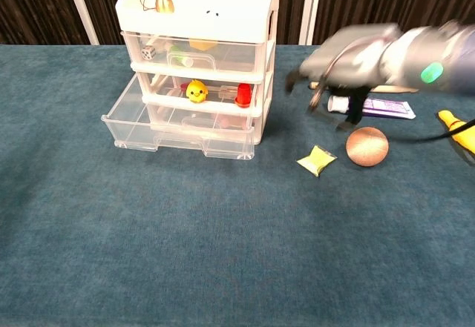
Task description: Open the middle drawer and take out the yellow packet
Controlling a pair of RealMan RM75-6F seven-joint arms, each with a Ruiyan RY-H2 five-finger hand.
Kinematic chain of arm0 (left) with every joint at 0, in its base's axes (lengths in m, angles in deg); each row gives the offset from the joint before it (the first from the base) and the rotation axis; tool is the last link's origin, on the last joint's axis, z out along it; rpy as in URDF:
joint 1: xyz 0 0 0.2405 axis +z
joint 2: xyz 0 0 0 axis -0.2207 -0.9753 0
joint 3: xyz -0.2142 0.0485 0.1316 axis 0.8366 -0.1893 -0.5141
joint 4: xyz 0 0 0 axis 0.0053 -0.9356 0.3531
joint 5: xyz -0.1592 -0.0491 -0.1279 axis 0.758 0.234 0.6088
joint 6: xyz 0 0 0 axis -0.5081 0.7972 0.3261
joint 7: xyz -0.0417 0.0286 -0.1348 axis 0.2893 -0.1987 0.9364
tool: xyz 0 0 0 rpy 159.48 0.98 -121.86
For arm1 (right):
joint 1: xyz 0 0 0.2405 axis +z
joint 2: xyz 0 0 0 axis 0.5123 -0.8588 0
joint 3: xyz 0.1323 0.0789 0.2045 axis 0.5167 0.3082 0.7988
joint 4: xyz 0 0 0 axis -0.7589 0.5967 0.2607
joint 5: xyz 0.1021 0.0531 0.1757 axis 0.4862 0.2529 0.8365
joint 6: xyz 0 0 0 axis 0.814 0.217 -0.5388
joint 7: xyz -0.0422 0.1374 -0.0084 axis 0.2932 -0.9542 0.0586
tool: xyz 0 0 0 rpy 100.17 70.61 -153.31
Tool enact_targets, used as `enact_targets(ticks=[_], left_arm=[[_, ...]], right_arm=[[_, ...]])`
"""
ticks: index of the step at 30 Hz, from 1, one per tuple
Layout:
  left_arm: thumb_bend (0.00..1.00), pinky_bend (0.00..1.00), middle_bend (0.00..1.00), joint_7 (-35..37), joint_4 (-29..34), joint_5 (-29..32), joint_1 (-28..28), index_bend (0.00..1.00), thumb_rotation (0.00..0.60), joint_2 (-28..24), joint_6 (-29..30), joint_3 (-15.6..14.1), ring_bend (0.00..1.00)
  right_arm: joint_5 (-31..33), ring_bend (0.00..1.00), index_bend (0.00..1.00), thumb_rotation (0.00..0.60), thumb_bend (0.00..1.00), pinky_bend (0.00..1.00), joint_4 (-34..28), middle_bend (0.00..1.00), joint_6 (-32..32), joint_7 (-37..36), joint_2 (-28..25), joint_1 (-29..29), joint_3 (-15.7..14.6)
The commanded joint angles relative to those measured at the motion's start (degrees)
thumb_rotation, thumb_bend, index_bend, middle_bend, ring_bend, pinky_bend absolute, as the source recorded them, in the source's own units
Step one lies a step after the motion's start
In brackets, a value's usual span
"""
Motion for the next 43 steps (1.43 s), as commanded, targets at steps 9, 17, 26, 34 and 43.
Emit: enact_targets(ticks=[9, 17, 26, 34, 43], left_arm=[[0.51, 0.00, 0.00, -1.40, -0.15, -0.67, 0.19, 0.01, 0.600, 0.59, 1.32, 0.14, 0.00], [0.51, 0.00, 0.00, -3.16, -2.33, -3.34, 0.62, 0.01, 0.600, 1.98, 4.80, 0.57, 0.00], [0.51, 0.00, 0.00, -3.44, -3.08, -5.99, 0.87, 0.01, 0.600, 2.30, 6.51, 0.25, 0.00], [0.51, 0.00, 0.00, -3.27, -3.65, -8.41, 1.01, 0.01, 0.600, 2.43, 7.77, -0.18, 0.00], [0.51, 0.00, 0.00, -3.00, -3.87, -8.98, 1.09, 0.01, 0.600, 2.24, 8.07, -0.30, 0.00]], right_arm=[[-4.91, 0.53, 0.16, 0.600, 0.26, 0.46, -19.27, 0.35, -23.49, -7.91, -18.37, -17.18, -2.17], [-19.14, 0.30, 0.11, 0.600, 0.20, 0.31, -16.49, 0.15, -33.47, -13.08, -17.19, -28.63, -7.87], [-28.44, 0.26, 0.07, 0.600, 0.15, 0.26, -9.47, 0.14, -38.34, -20.47, -12.68, -38.46, -11.93], [-35.51, 0.25, 0.07, 0.600, 0.15, 0.25, -5.46, 0.14, -37.44, -27.35, -10.52, -42.68, -13.27], [-38.34, 0.25, 0.06, 0.600, 0.15, 0.25, -2.96, 0.14, -38.16, -29.10, -9.57, -45.88, -11.11]])
